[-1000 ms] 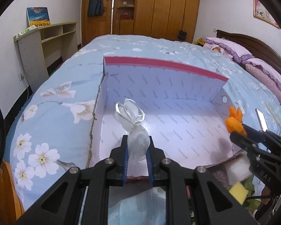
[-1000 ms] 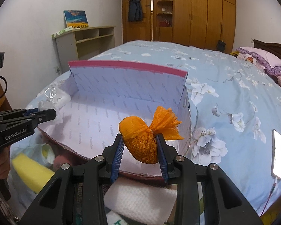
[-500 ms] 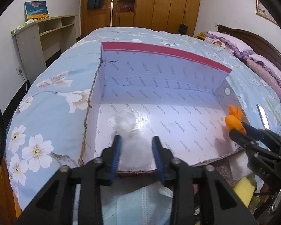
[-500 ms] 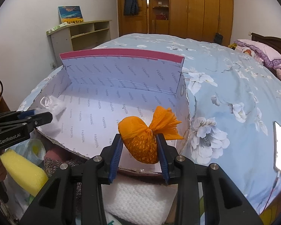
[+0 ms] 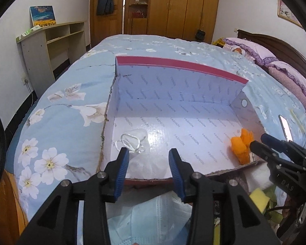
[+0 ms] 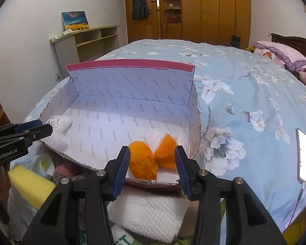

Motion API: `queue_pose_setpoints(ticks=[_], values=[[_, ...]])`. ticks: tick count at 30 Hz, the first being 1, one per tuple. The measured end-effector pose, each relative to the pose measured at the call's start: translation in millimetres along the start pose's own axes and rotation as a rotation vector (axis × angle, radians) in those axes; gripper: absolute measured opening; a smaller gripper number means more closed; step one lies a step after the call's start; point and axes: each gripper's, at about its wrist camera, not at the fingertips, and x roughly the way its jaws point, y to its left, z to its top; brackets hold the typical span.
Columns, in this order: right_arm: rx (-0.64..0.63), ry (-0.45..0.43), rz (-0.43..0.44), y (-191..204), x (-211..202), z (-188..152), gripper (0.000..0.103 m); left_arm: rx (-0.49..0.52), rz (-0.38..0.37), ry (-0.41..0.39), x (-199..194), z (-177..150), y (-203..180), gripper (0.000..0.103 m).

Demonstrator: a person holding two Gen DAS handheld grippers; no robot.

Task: Organize soft objects
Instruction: 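Move the left gripper back to the pile and grasp the light-blue mask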

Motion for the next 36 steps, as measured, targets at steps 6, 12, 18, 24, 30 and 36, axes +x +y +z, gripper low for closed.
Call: queue_pose_setpoints(ticks=[6,12,18,24,30,36], values=[[-0.011,-0.023,0.004,2,-14,-1,0.046,0.016,0.004,-0.007,-16,-2,-2,0.043],[-0.018,-0.055,0.016,5,-34,-3,0.046,0.030,-0.007,-0.014,-34,-8,-2,0.043],[-0.033,-0.072,0.026,12,-51,-11,0.046,0.019,-0.035,0.002,-44,-22,1,0.045],[-0.035,-0.075,0.033,15,-63,-22,0.046,0.035,-0.046,0.027,-46,-36,0,0.046],[-0.037,-0.073,0.046,18,-71,-32,0.046,0.056,-0.056,0.050,-45,-51,-1,0.052],[-0.048,-0.056,0.053,21,-74,-44,0.046,0.109,-0.062,0.070,-41,-62,-8,0.057]])
